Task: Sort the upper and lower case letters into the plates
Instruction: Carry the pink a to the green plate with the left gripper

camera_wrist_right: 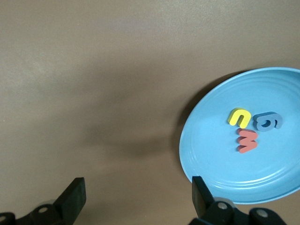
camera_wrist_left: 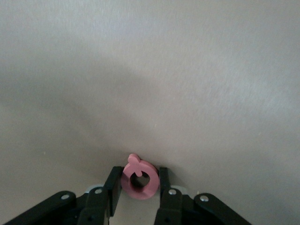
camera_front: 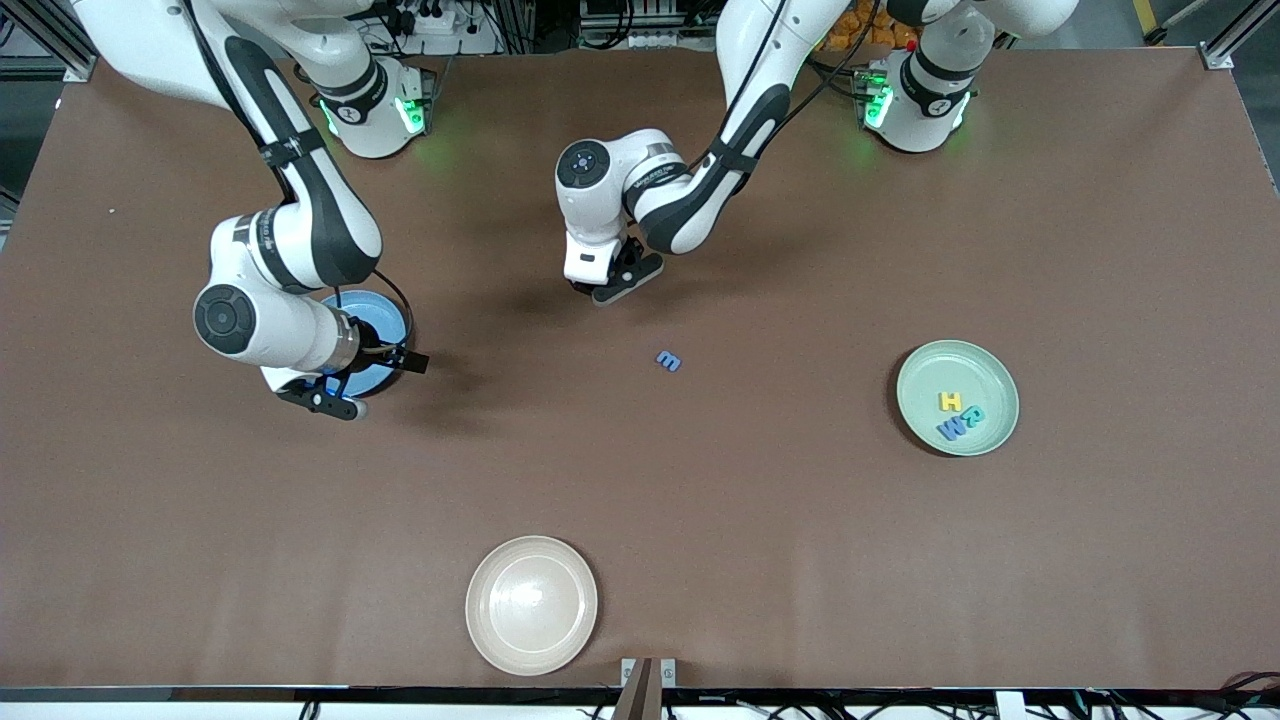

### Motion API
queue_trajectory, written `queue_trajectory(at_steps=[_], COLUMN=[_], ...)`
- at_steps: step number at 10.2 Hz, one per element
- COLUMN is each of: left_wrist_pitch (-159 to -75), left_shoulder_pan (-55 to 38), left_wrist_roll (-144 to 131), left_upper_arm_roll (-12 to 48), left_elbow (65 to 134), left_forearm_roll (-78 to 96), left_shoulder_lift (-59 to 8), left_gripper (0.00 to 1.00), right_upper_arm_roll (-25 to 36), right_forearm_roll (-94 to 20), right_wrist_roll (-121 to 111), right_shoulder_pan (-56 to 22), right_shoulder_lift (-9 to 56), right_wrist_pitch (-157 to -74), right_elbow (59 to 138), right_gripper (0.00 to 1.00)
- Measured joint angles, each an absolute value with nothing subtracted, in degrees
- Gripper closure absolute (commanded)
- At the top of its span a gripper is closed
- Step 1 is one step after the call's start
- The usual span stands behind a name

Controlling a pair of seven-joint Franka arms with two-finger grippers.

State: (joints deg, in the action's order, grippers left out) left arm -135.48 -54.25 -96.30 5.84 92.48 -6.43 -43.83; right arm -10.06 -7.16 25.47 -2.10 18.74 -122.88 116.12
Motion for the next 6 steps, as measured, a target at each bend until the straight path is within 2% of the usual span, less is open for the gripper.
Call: queue_trajectory(at_steps=[2,6], left_wrist_pitch=[-135.64,-133.39], left_shoulder_pan=[-51.99,-42.26], left_wrist_roll=[-93.69,-82.45], left_upper_arm_roll=[5.24,4.87], left_elbow=[91.52,91.31], left_forearm_roll=[-6.53,-7.64], left_shoulder_lift=[-42.54,-35.66], left_gripper=[1.0,1.0], right_upper_arm_roll=[-10.07,-10.1], right_forearm_roll=[-7.17,-7.25], right_wrist_roll=[25.51,26.72], right_shoulder_pan=[-2.11,-2.68], right_shoulder_lift=[18.79,18.98], right_wrist_pitch=[-122.88,-122.9], right_elbow=[116.05,115.08], right_gripper=[0.0,0.0])
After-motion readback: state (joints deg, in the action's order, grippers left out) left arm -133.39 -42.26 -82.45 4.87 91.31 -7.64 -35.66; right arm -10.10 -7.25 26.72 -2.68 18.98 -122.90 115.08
